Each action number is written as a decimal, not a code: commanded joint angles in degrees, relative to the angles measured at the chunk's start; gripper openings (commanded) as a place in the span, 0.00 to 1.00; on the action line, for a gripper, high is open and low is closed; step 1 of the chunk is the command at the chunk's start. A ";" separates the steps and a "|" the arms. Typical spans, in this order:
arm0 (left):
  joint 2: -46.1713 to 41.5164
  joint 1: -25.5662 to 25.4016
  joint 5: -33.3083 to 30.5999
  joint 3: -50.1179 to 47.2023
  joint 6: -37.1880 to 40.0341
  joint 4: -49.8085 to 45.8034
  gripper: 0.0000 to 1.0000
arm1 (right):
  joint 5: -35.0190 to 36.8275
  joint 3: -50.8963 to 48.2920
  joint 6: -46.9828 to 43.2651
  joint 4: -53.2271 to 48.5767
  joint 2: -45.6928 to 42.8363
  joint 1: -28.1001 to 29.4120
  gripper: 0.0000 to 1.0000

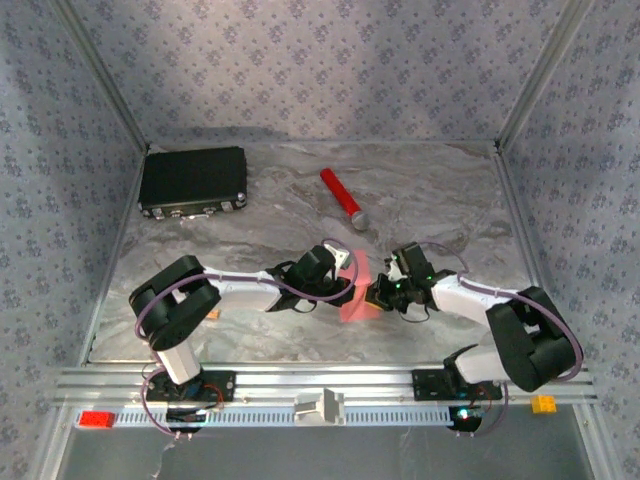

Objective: Fold a paper plane with a square sheet of paper (pick it up from the middle)
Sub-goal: Fold the triangle a second time at the center of the table.

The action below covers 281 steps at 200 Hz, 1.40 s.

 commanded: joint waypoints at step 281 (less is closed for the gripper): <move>5.08 2.17 -4.43 5.00 6.42 -7.96 0.03 | 3.87 -0.27 -1.89 -5.10 1.76 0.74 0.07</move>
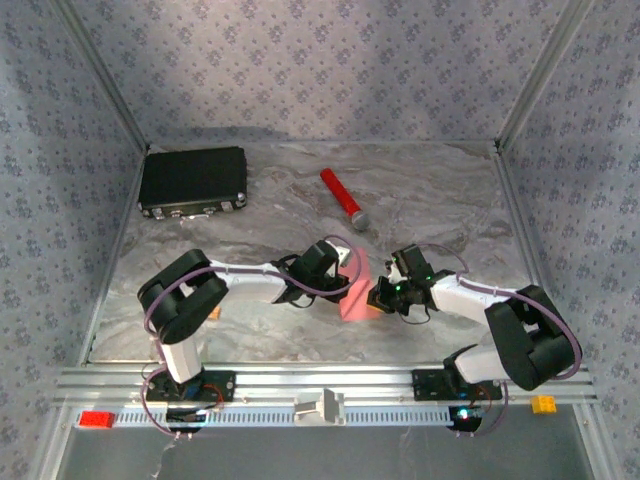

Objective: Fold a paper plane with a square sheet of paper (pick it up from the middle)
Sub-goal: Fold the triangle a second time at the center of the table.

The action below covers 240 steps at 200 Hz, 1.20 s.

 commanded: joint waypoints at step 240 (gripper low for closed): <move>2.53 1.09 0.83 -0.07 0.00 2.21 0.03 | 2.26 -0.23 -0.69 -3.60 1.38 0.27 0.07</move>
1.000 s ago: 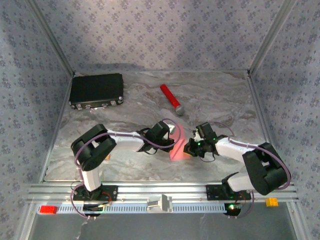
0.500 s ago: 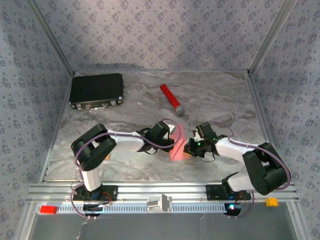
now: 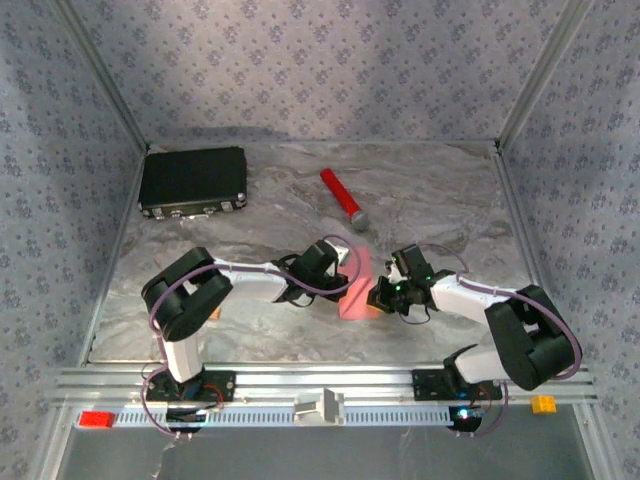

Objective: Fold a paper plane with a square sheet of paper (pick it up from the middle)
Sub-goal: Fold the triangle a second time at the center of the table.

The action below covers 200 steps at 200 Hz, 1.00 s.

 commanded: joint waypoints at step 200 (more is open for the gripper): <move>3.28 0.39 2.87 -0.27 -0.33 1.30 0.03 | 2.05 0.19 -0.52 -3.61 0.93 0.13 0.08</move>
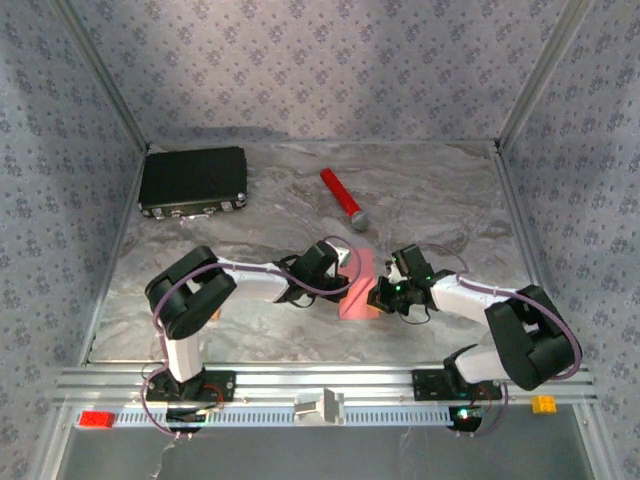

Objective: Fold a paper plane with a square sheet of paper (pick it up from the middle)
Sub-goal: Fold the triangle a second time at the center of the table.

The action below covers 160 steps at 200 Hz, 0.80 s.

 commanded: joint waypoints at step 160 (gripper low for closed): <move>1.69 0.34 1.00 -0.71 -1.59 -0.17 0.03 | -3.71 -0.04 10.75 13.10 -0.66 0.33 0.03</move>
